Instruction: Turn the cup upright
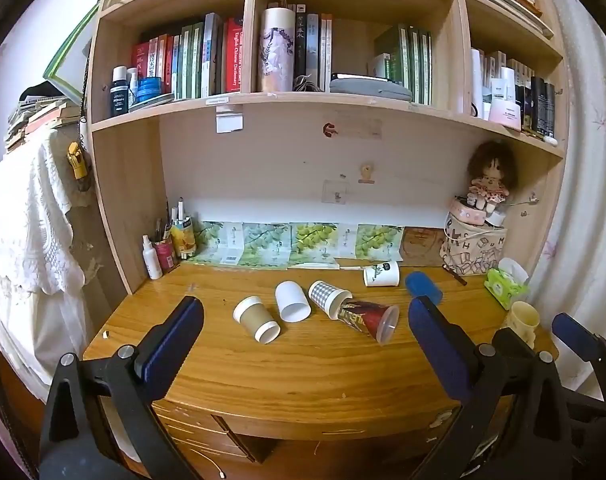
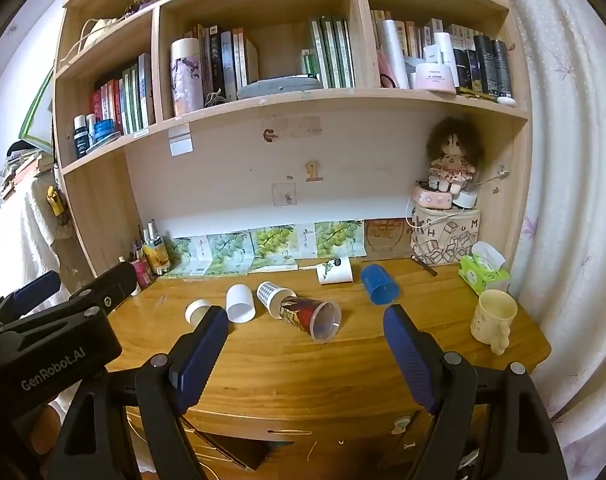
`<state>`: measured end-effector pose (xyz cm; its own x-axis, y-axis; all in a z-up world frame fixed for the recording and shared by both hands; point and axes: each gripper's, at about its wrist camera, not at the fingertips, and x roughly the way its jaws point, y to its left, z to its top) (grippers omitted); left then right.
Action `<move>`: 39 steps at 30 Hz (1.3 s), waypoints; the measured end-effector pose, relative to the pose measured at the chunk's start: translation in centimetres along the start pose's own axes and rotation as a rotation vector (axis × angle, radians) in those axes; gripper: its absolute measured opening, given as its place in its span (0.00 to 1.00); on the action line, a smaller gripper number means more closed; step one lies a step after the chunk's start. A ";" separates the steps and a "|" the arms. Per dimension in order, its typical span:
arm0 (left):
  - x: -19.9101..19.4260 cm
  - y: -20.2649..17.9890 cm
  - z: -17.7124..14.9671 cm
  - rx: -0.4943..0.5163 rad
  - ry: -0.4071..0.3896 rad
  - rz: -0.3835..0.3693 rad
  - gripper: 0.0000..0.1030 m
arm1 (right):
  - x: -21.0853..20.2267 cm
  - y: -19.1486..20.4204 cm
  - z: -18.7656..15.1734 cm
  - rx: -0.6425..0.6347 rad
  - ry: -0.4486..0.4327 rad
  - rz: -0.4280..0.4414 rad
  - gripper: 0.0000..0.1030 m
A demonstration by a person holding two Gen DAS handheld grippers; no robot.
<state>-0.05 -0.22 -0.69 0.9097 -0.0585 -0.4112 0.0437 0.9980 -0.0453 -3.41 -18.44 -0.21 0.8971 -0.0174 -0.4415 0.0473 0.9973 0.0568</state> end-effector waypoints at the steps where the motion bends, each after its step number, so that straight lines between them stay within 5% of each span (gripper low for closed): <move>1: 0.1 -0.3 0.1 0.006 0.000 0.002 0.99 | 0.3 0.1 -0.1 0.001 0.002 0.000 0.78; 25: 0.2 1.5 0.2 0.002 -0.003 -0.025 1.00 | -0.4 2.3 -0.6 0.006 0.026 -0.066 0.78; 39: 2.2 3.4 -0.1 -0.002 0.066 -0.095 1.00 | -0.3 4.4 -1.3 0.068 0.054 -0.120 0.78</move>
<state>2.03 3.09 -1.86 0.8722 -0.1547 -0.4641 0.1278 0.9878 -0.0890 -4.06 -13.97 -1.00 0.8585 -0.1306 -0.4960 0.1842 0.9810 0.0605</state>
